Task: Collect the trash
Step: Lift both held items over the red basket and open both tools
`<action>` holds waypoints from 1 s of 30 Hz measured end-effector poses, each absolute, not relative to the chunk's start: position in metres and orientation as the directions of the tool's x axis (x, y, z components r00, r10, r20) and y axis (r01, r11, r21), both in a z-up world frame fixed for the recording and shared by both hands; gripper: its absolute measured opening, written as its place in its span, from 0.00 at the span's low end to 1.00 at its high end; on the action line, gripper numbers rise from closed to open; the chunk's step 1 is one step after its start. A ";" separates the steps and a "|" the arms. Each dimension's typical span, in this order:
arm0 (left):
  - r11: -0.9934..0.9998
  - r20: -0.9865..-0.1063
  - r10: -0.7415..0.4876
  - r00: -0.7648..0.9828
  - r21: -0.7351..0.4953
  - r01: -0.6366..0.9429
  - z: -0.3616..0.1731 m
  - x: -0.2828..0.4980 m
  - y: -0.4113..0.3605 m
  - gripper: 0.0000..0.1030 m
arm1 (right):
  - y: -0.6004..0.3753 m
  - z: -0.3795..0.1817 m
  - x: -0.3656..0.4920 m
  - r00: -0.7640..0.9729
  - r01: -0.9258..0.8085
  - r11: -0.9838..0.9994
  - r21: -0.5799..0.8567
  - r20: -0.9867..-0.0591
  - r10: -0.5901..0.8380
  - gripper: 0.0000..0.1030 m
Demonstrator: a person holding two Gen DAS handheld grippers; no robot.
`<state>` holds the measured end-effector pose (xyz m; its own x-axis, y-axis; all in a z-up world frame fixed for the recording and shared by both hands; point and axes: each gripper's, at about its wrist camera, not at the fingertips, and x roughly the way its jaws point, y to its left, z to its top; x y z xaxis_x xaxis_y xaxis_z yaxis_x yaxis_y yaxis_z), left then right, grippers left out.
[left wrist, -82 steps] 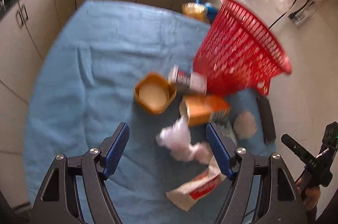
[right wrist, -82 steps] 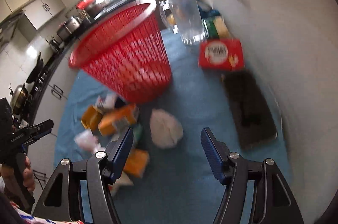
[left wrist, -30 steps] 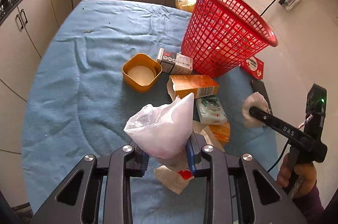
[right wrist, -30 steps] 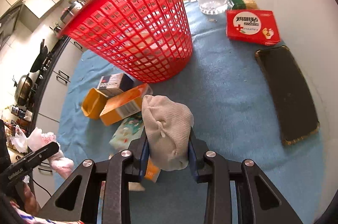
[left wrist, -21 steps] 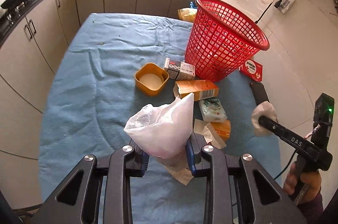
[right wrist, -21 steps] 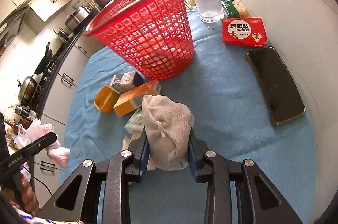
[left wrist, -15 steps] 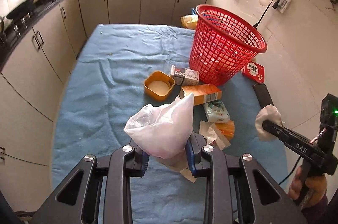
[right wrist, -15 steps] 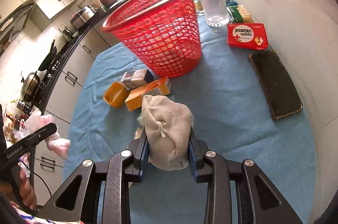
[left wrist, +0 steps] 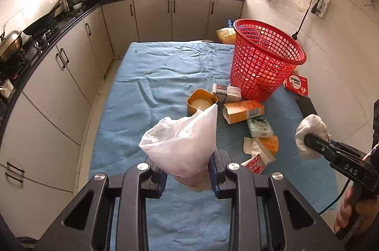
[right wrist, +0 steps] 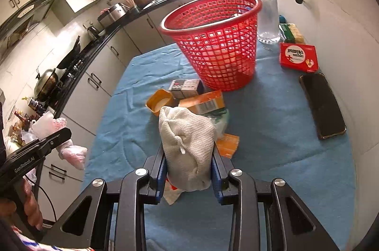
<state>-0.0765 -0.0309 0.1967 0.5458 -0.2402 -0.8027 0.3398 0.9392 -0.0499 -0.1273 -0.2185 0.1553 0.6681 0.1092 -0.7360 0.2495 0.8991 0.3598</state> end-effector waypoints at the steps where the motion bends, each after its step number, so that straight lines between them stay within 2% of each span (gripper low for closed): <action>1: 0.940 -0.803 -0.240 0.546 -0.051 0.338 0.197 -0.076 -0.030 0.27 | -0.219 0.155 -0.127 0.669 0.246 0.900 0.359 -0.735 0.111 0.33; 8: 0.940 -0.810 -0.236 0.537 -0.050 0.338 0.195 -0.072 -0.034 0.27 | -0.217 0.157 -0.124 0.673 0.233 0.905 0.357 -0.730 0.115 0.33; 14: 0.929 -0.810 -0.280 0.516 -0.093 0.358 0.201 -0.059 -0.046 0.27 | -0.230 0.159 -0.122 0.678 0.241 0.904 0.354 -0.727 0.104 0.33; 23: 0.888 -0.744 -0.417 0.522 -0.209 0.410 0.251 -0.010 -0.092 0.27 | -0.279 0.187 -0.098 0.722 0.246 0.909 0.338 -0.689 0.060 0.33; 30: 0.824 -0.679 -0.546 0.491 -0.330 0.460 0.279 0.050 -0.157 0.27 | -0.319 0.220 -0.048 0.773 0.213 0.909 0.358 -0.630 0.067 0.34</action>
